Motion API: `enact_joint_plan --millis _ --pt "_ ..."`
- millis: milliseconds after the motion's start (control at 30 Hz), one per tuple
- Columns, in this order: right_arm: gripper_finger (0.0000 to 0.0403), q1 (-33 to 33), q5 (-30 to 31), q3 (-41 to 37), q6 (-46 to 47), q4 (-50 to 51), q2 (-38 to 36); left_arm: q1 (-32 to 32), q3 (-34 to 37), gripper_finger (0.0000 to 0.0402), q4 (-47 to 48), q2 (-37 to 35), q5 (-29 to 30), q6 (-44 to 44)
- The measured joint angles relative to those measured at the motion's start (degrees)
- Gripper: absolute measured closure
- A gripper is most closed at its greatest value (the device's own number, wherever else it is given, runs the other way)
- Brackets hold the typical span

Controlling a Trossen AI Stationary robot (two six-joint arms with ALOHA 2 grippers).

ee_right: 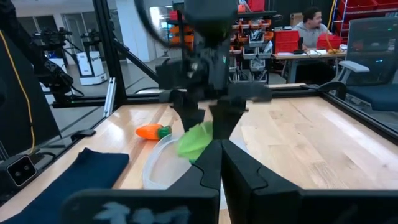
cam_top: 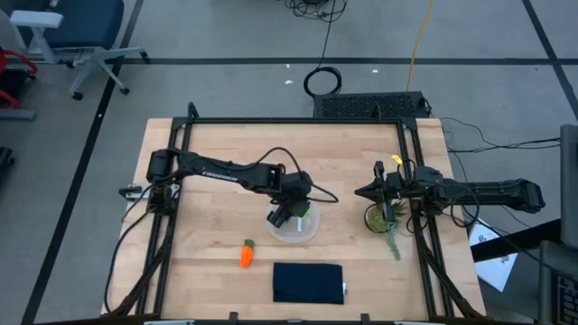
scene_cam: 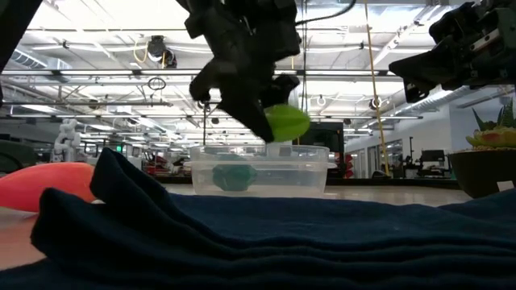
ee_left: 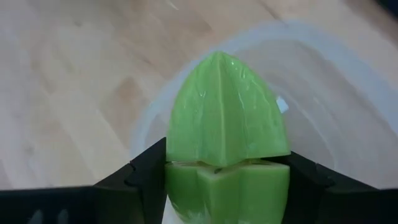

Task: Pick and placing Produce into tupperware
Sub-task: Put the green starfruit into the bin

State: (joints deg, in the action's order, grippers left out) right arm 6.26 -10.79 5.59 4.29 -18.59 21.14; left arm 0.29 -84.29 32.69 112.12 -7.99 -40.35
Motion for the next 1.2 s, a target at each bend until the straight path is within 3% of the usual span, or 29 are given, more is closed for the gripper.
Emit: enact_joint_plan --millis 1200 --pt "0.0403 0.0 0.0 0.0 -0.5 0.0 0.0 -0.6 0.2 0.0185 -4.2 6.9 -3.0 -4.8"
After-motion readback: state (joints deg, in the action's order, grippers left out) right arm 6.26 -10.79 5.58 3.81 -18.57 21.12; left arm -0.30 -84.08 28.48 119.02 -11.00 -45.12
